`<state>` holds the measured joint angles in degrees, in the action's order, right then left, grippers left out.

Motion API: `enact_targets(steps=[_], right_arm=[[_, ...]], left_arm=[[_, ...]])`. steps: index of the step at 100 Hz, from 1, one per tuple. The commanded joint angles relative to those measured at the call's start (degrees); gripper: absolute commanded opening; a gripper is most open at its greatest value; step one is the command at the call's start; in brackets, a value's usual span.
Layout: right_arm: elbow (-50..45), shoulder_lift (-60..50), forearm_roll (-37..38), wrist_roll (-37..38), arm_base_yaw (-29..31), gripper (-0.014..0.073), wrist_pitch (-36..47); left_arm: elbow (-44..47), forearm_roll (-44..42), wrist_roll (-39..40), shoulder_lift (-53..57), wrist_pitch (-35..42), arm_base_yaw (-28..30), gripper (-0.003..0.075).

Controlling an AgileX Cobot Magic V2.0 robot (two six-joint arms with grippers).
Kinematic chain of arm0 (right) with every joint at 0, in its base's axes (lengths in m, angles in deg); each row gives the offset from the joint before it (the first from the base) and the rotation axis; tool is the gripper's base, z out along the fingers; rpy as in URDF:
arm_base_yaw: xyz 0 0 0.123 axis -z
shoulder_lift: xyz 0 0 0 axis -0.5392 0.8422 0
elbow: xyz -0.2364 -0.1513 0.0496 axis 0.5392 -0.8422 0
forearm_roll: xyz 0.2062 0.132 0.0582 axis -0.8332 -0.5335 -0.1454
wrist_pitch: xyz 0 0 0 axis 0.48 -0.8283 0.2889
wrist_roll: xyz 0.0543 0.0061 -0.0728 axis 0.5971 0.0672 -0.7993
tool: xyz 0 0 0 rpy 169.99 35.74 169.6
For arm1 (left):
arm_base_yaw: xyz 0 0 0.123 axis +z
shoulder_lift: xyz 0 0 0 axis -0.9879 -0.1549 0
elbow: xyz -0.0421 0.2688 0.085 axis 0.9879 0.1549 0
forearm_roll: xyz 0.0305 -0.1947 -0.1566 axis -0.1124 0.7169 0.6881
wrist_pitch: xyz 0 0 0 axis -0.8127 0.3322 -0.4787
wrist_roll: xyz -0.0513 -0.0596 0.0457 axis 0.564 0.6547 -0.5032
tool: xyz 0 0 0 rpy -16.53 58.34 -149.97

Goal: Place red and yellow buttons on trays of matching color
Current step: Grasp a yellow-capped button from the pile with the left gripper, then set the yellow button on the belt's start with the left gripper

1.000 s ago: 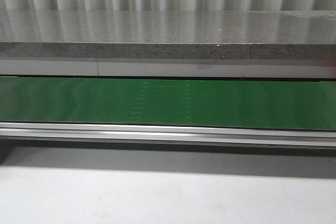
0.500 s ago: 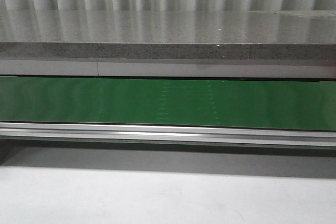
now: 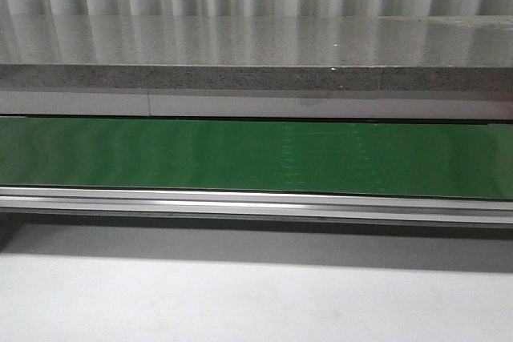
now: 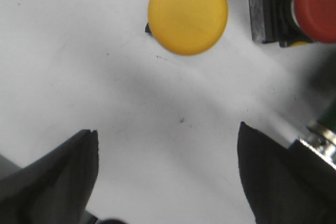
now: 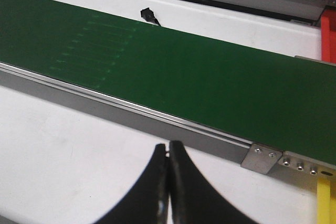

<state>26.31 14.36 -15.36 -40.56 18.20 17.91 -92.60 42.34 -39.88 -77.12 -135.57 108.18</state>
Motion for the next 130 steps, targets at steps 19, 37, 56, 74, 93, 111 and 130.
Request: enact_targets(steps=[19,37,56,74,93,111,130], right_arm=[[1.2,0.44,0.08,-0.71,-0.12,-0.0058,3.8],[1.2,0.44,0.08,-0.71,-0.12,-0.0058,3.88],[1.2,0.44,0.08,-0.71,-0.12,-0.0058,3.95],[1.2,0.44,0.08,-0.71,-0.12,-0.0058,3.95],[1.2,0.44,0.08,-0.71,-0.12,-0.0058,3.95],[1.2,0.44,0.08,-0.71,-0.12,-0.0058,3.95],[1.2,0.44,0.08,-0.71,-0.12,-0.0058,3.95]], left_arm=[[-5.01,0.74,0.44,-6.12,10.65,0.08,0.0522],[-5.48,2.74,0.44,-7.57,16.85,0.08,0.051],[-5.48,2.8,0.44,-7.82,17.42,-0.02,0.0264],[-5.48,2.8,-1.0,-6.8,16.84,-0.67,0.0189],[-5.48,2.3,-1.2,0.49,14.96,-5.5,0.0189],[-5.48,0.39,-2.85,9.48,15.69,-13.39,0.0189],[-5.48,1.25,-2.85,12.06,13.02,-21.01,0.0189]])
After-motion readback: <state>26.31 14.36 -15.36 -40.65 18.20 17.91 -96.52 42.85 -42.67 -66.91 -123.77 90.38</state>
